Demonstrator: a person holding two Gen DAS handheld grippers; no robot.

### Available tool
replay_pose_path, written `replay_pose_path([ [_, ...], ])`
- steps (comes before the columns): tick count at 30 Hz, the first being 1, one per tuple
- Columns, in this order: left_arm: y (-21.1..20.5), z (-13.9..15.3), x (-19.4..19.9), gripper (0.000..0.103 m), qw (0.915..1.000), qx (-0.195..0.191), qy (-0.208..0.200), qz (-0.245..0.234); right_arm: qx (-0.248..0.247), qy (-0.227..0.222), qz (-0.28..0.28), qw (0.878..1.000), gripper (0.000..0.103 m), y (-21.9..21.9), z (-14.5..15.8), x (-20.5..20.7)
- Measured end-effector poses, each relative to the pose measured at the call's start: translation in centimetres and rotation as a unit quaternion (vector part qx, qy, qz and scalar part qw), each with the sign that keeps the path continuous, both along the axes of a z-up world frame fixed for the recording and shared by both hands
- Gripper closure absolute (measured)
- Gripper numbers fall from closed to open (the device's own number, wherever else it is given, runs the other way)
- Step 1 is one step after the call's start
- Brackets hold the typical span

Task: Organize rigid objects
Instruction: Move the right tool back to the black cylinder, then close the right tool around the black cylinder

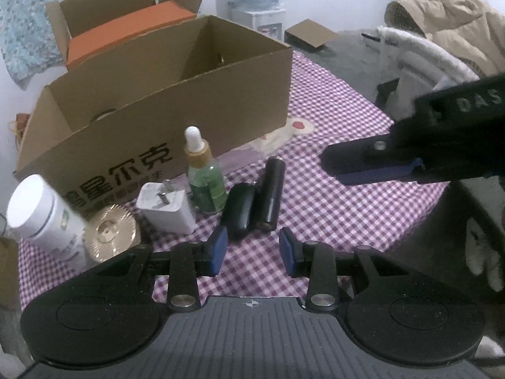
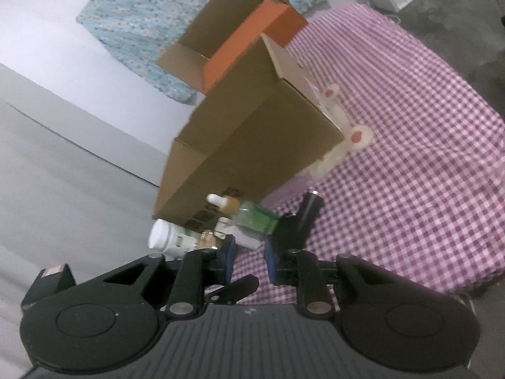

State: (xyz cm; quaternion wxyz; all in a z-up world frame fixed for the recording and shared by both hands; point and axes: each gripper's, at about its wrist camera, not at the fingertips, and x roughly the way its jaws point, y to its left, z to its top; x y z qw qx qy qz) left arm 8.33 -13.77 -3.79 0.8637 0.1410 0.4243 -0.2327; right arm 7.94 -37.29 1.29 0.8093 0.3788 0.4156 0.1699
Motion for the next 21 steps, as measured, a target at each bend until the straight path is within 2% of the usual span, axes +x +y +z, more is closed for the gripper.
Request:
replay_pose_path([
  [2,-0.6,-0.5,0.3,0.067,1.0,0.002,0.004,-0.003,-0.007,0.011,-0.002,1.0,0.067,0.1,-0.8,0.7],
  [4,-1.0,-0.9,0.6,0.068,1.0,0.005,0.007,-0.004,-0.015,0.018,-0.005,1.0,0.064,0.1,-1.5,1.5],
  [15,-2.0,-2.0,1.9,0.072,0.9997,0.012,0.019,-0.011,-0.125,0.019,-0.016,0.992,0.064,1.9,-2.5,5.6],
  [21,-1.7,-2.3,2.4,0.074,0.9996,0.009,0.026,-0.006,-0.142,0.027,-0.008,0.989,0.065,2.7,-3.6,6.8],
])
